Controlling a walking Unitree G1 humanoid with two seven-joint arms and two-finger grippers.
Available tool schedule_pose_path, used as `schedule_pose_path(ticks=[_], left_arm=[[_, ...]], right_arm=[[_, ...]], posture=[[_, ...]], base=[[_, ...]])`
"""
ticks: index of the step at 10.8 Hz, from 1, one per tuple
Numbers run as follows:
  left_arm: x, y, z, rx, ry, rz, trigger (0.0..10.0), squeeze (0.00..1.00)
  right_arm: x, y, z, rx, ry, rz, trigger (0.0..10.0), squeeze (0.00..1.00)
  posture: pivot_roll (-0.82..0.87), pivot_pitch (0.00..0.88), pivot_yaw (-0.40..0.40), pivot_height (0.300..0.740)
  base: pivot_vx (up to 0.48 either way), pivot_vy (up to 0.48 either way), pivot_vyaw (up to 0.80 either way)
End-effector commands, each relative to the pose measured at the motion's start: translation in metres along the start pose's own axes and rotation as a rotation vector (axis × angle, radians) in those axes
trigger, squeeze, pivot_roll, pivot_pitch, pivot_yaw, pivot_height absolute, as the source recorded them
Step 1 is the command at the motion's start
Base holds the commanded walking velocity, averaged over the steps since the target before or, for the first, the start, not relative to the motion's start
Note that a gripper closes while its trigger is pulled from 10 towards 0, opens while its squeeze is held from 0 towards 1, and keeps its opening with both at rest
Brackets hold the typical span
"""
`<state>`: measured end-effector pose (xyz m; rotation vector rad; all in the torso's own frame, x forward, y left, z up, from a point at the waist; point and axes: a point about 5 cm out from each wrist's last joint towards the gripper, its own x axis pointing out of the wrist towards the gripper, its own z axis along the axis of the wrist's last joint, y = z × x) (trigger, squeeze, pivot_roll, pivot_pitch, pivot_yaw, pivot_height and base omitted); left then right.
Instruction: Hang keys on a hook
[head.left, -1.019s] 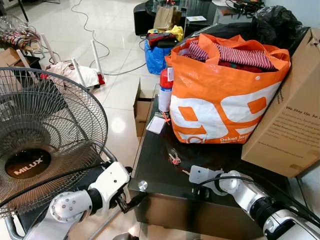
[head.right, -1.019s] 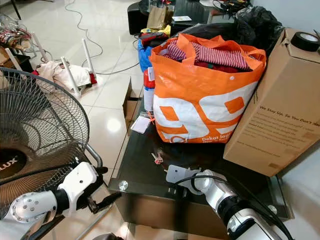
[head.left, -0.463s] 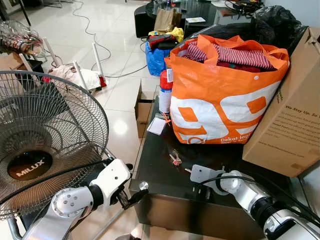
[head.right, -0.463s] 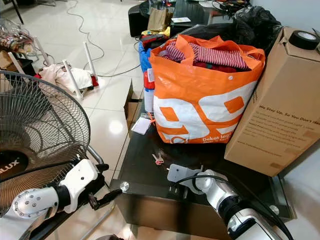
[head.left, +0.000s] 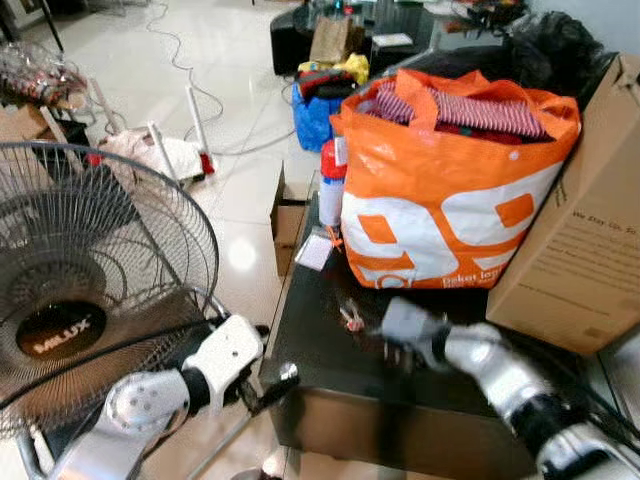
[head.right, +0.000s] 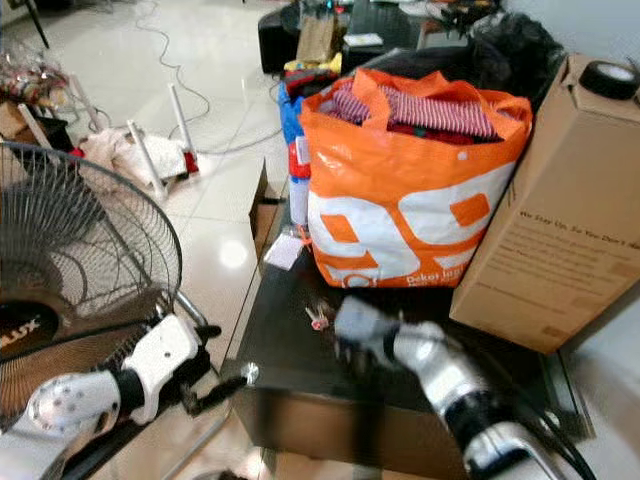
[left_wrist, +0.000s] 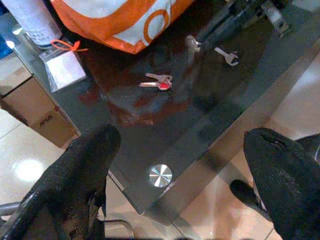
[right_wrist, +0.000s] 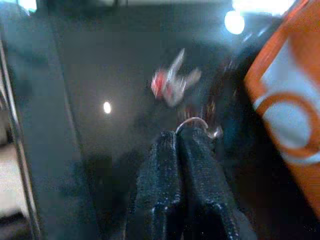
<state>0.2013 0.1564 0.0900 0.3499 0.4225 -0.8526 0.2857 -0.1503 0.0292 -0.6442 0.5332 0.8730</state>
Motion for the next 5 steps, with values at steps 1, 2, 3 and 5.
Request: schedule_pose_path(ticks=[1, 2, 3, 5], left_arm=[[-0.003, 0.007, 0.003, -0.004, -0.027, 0.048, 10.0, 0.07], [-0.004, 0.01, 0.006, -0.024, -0.055, 0.083, 10.0, 0.07], [-0.003, 0.015, 0.011, -0.046, -0.096, 0.137, 10.0, 0.07], [0.003, 0.028, 0.027, -0.071, -0.188, 0.261, 10.0, 0.07]], right_arm=[[-0.01, -0.005, 0.005, 0.062, -0.068, -0.018, 0.0, 0.0], [-0.021, -0.008, 0.011, 0.126, -0.129, -0.056, 0.0, 0.0], [-0.037, -0.012, 0.018, 0.264, -0.219, -0.125, 0.0, 0.0], [-0.066, -0.015, 0.03, 0.476, -0.373, -0.321, 0.0, 0.0]], posture=[[-0.05, 0.0, 0.025, 0.74], [-0.05, 0.0, 0.017, 0.74], [-0.05, 0.0, 0.009, 0.74], [-0.05, 0.0, 0.008, 0.74]], base=[[0.0, 0.0, 0.0], [0.0, 0.0, 0.0], [0.0, 0.0, 0.0], [0.0, 0.0, 0.0]])
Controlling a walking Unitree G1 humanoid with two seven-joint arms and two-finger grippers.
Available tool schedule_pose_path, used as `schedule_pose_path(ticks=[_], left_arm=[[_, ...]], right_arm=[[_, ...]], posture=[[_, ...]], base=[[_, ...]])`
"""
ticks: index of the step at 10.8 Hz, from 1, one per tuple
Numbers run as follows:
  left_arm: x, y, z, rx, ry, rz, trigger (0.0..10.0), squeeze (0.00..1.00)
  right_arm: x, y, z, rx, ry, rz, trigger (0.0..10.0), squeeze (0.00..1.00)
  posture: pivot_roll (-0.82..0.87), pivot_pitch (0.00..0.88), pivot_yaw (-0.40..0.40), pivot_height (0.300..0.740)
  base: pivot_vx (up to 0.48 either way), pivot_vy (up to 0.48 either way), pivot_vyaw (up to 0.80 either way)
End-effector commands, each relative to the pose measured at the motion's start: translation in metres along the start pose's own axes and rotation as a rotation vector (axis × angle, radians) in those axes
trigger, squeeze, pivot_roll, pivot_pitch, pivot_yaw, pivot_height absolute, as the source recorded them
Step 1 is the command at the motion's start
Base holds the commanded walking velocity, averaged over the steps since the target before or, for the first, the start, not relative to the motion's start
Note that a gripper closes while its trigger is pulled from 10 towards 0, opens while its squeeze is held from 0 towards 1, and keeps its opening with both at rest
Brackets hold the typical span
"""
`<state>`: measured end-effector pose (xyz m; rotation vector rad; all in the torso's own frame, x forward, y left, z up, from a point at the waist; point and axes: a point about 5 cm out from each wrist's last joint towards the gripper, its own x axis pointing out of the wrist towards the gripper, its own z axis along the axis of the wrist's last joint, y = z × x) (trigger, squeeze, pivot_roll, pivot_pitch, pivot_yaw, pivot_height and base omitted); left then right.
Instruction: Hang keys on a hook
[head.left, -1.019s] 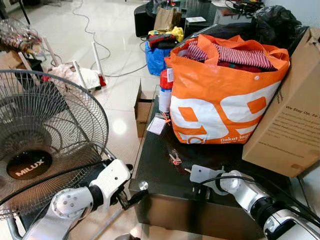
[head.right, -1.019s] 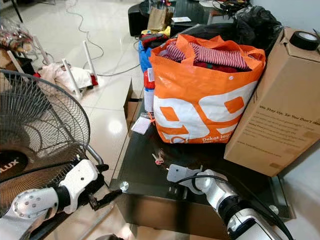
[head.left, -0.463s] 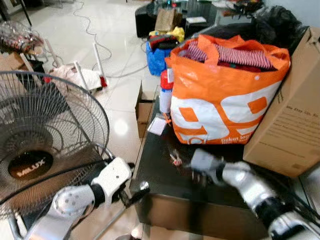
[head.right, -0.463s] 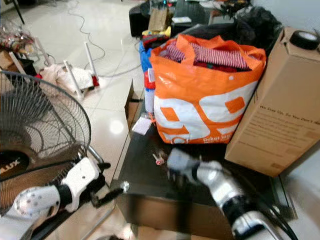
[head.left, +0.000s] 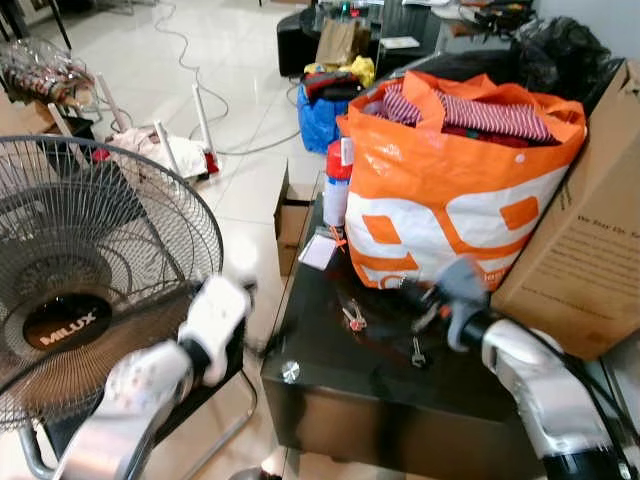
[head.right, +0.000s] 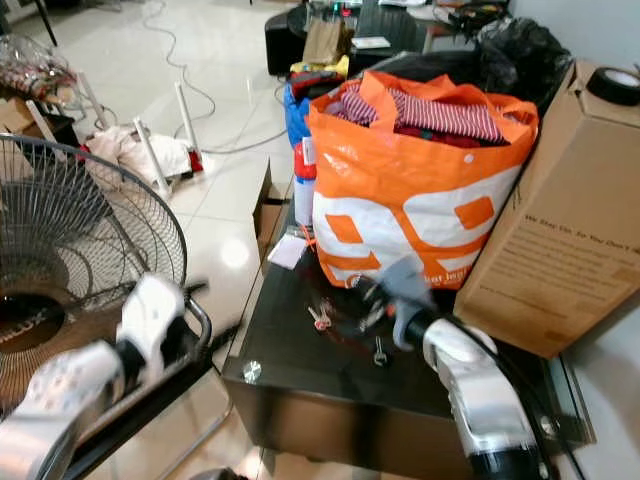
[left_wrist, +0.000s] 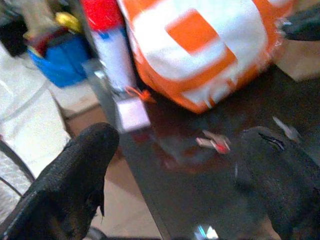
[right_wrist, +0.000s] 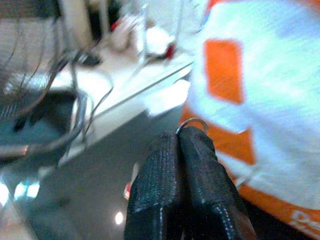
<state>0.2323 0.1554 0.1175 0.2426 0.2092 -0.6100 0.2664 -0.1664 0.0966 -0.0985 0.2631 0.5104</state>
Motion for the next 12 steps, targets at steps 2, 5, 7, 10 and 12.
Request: schedule_pose_path(ticks=[2, 5, 7, 10, 12], left_arm=[[0.008, 0.009, 0.005, -0.009, -0.039, 0.088, 10.0, 0.05], [0.025, 0.014, 0.019, 0.019, -0.12, 0.2, 10.0, 0.04], [0.025, 0.017, 0.021, 0.032, -0.137, 0.227, 10.0, 0.05], [0.027, 0.021, 0.019, 0.049, -0.141, 0.266, 10.0, 0.06], [0.026, 0.023, 0.016, 0.051, -0.133, 0.277, 10.0, 0.06]], right_arm=[[-0.008, -0.004, 0.012, 0.122, -0.099, -0.15, 0.0, 0.0], [-0.011, 0.003, 0.028, 0.16, -0.225, -0.344, 0.0, 0.0], [-0.01, 0.006, 0.023, 0.219, -0.221, -0.4, 10.0, 0.0], [-0.003, 0.008, 0.024, 0.198, -0.213, -0.427, 10.0, 0.0], [0.0, 0.013, 0.022, 0.134, -0.2, -0.41, 10.0, 0.0]], posture=[[-0.06, 0.0, 0.023, 0.74], [-0.08, 0.0, 0.026, 0.74], [-0.08, 0.0, 0.025, 0.74], [-0.08, 0.0, 0.028, 0.74], [-0.08, 0.0, 0.035, 0.74]], base=[[0.0, 0.0, 0.0], [0.0, 0.0, 0.0], [0.0, 0.0, 0.0], [0.0, 0.0, 0.0], [0.0, 0.0, 0.0]])
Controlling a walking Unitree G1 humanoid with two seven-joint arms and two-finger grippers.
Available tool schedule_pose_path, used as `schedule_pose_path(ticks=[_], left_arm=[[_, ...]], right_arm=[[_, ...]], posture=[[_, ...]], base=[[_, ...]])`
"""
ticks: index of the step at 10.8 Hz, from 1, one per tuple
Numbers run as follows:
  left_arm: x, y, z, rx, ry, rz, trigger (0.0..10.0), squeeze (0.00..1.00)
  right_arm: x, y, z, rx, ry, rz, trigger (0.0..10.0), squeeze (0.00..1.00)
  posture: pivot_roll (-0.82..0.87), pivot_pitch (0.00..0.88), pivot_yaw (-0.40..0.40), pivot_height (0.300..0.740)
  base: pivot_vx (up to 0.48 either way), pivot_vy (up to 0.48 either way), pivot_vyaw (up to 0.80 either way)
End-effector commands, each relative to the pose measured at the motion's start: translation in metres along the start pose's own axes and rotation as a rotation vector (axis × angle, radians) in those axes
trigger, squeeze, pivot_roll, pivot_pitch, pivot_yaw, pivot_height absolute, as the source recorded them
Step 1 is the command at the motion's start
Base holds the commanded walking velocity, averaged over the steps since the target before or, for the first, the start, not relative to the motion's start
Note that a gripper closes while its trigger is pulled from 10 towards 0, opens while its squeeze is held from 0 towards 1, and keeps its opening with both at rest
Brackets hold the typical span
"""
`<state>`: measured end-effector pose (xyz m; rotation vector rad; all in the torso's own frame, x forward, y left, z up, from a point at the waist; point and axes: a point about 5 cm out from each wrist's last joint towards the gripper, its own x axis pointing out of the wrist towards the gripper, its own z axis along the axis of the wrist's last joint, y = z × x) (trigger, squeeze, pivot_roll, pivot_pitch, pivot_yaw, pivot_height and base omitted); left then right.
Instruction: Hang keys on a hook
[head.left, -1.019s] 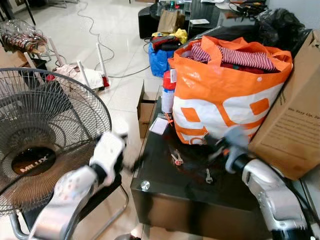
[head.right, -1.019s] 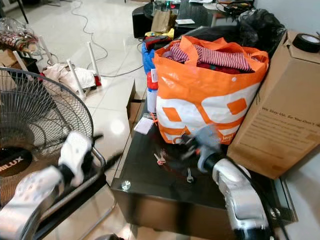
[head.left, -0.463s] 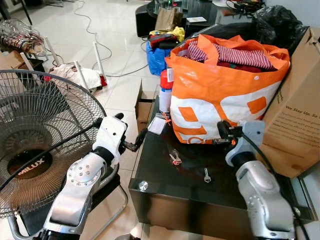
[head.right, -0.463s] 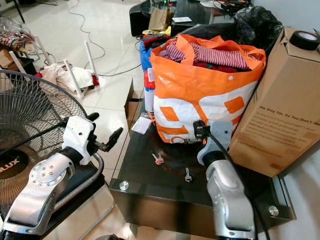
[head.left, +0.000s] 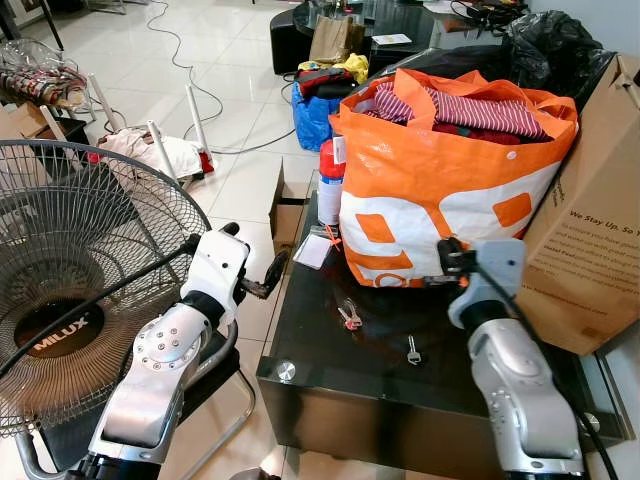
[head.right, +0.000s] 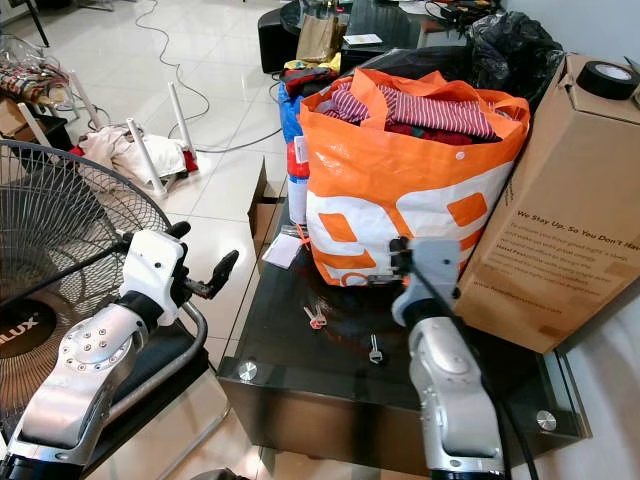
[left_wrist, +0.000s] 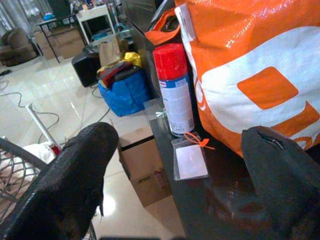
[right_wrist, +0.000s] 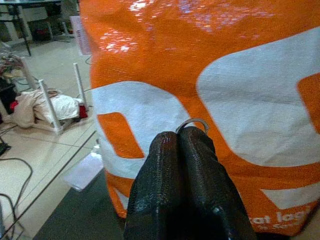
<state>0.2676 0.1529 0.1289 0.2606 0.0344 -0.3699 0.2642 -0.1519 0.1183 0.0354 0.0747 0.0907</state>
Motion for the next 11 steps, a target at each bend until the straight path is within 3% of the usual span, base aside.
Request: schedule_pose_path(ticks=[1, 8, 11], left_arm=[[0.0004, 0.0032, -0.0001, 0.015, 0.0, 0.016, 10.0, 0.06], [0.0044, 0.0048, -0.0008, 0.017, -0.001, 0.019, 10.0, 0.06], [0.0047, 0.0046, -0.0007, 0.021, -0.003, 0.013, 10.0, 0.07]], right_arm=[[0.0011, 0.0003, -0.0005, 0.011, 0.002, 0.0, 10.0, 0.0], [0.0049, -0.001, 0.0008, 0.01, 0.0, -0.004, 10.0, 0.0], [0.005, -0.0001, -0.0005, 0.004, 0.011, -0.004, 10.0, 0.0]], posture=[[-0.08, 0.0, 0.036, 0.74], [-0.08, 0.0, 0.032, 0.74], [-0.08, 0.0, 0.032, 0.74]], base=[[0.0, 0.0, 0.0], [0.0, 0.0, 0.0], [-0.251, 0.0, 0.0]])
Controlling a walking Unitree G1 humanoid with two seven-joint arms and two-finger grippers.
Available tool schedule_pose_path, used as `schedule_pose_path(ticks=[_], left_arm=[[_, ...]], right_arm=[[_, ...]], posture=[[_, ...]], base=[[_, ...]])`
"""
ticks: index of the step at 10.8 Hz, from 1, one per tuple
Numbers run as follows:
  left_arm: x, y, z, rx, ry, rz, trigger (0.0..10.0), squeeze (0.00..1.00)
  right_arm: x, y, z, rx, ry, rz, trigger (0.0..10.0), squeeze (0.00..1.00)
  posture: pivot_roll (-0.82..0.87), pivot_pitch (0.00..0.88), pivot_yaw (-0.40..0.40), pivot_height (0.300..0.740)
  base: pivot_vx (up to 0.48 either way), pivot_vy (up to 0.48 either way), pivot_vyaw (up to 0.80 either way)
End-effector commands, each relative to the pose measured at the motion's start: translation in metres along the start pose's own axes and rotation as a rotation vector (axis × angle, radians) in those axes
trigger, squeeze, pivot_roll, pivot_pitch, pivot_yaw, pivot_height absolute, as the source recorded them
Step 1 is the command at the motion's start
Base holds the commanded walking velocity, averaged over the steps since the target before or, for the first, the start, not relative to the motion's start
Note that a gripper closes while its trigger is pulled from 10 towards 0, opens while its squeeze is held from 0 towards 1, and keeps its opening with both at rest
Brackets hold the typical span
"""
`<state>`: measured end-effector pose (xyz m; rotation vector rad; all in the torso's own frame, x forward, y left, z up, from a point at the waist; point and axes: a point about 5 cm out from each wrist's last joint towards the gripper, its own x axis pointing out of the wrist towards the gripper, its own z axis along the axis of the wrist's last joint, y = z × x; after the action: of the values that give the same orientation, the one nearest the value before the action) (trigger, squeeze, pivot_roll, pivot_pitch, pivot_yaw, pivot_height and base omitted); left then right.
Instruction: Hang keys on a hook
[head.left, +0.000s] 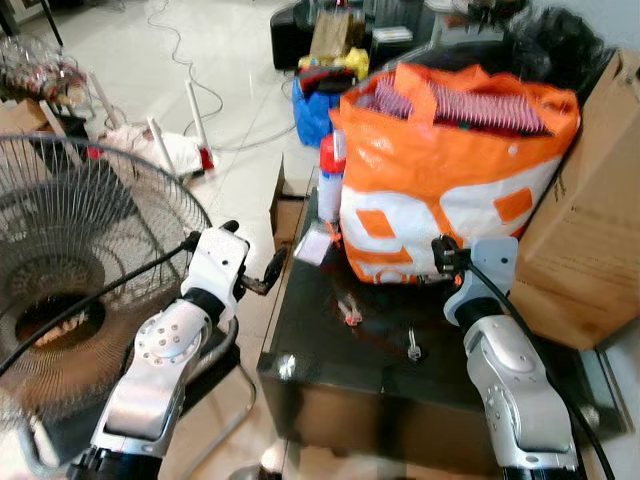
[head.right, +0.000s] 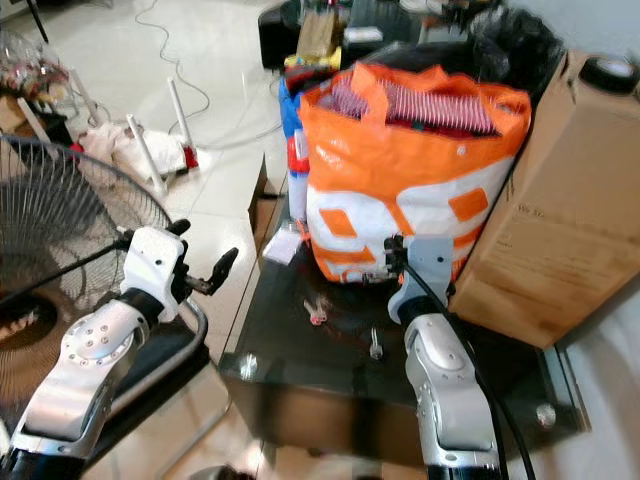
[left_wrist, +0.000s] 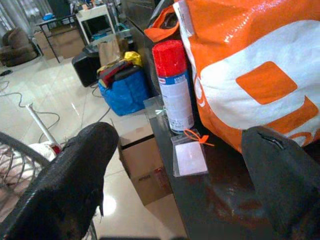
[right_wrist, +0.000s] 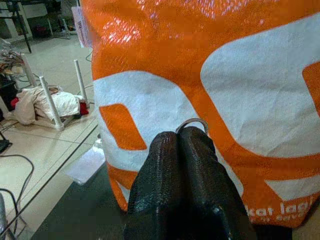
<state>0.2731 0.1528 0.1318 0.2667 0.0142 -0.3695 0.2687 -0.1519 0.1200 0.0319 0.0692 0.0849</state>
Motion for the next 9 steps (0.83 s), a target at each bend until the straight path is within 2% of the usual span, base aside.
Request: schedule_pose_path(ticks=[1, 6, 9], left_arm=[[-0.0005, 0.0023, -0.0034, 0.012, 0.015, 0.011, 10.0, 0.06], [0.0, 0.0022, -0.003, 0.01, 0.013, 0.012, 10.0, 0.07], [0.0014, 0.0033, -0.0031, 0.008, 0.009, 0.013, 10.0, 0.07]], right_arm=[[0.0007, 0.0001, -0.0025, 0.011, 0.017, 0.0, 10.0, 0.0], [0.0004, 0.0002, -0.0021, 0.021, 0.017, -0.001, 10.0, 0.0], [0.001, 0.0024, -0.0002, 0.012, 0.009, 0.013, 10.0, 0.0]], posture=[[-0.07, 0.0, 0.031, 0.74], [-0.08, 0.0, 0.033, 0.74], [-0.08, 0.0, 0.033, 0.74]], base=[[-0.255, 0.0, 0.0], [-0.252, 0.0, 0.0], [0.0, 0.0, 0.0]])
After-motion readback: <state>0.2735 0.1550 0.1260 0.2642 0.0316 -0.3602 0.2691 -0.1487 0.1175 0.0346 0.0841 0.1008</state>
